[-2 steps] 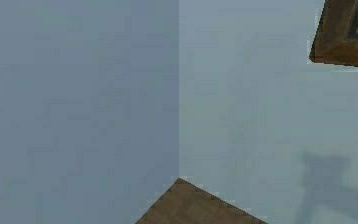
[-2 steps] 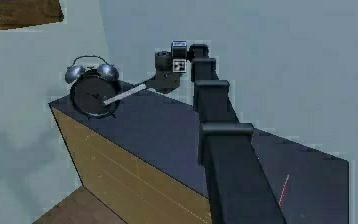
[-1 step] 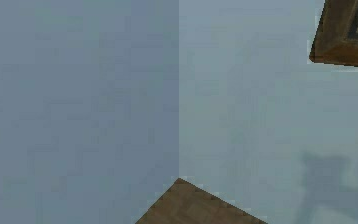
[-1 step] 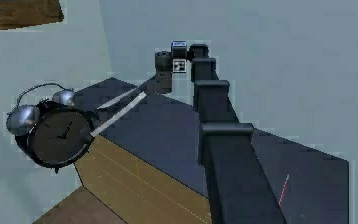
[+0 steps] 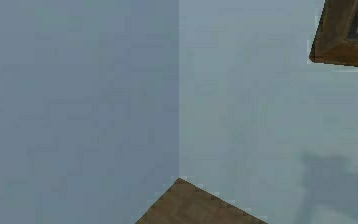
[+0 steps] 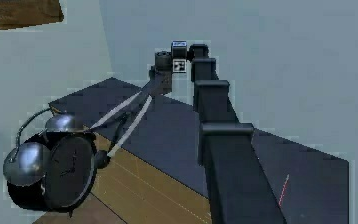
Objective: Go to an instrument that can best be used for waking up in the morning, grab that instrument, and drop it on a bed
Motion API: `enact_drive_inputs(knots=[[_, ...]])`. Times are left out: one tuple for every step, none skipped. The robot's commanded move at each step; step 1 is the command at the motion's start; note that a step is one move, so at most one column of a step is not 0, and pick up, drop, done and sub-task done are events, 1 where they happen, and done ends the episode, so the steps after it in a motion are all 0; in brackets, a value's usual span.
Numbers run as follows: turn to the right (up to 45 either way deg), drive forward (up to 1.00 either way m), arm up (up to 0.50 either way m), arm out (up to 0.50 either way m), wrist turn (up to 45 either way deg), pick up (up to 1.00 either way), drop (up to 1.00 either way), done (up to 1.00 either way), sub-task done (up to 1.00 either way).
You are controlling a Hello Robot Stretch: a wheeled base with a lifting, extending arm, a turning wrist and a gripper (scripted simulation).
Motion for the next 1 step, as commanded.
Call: enact_drive_inputs(knots=[[0.0, 0.0, 0.0, -0.36, 0.0, 0.0, 0.0, 0.0, 0.0]])
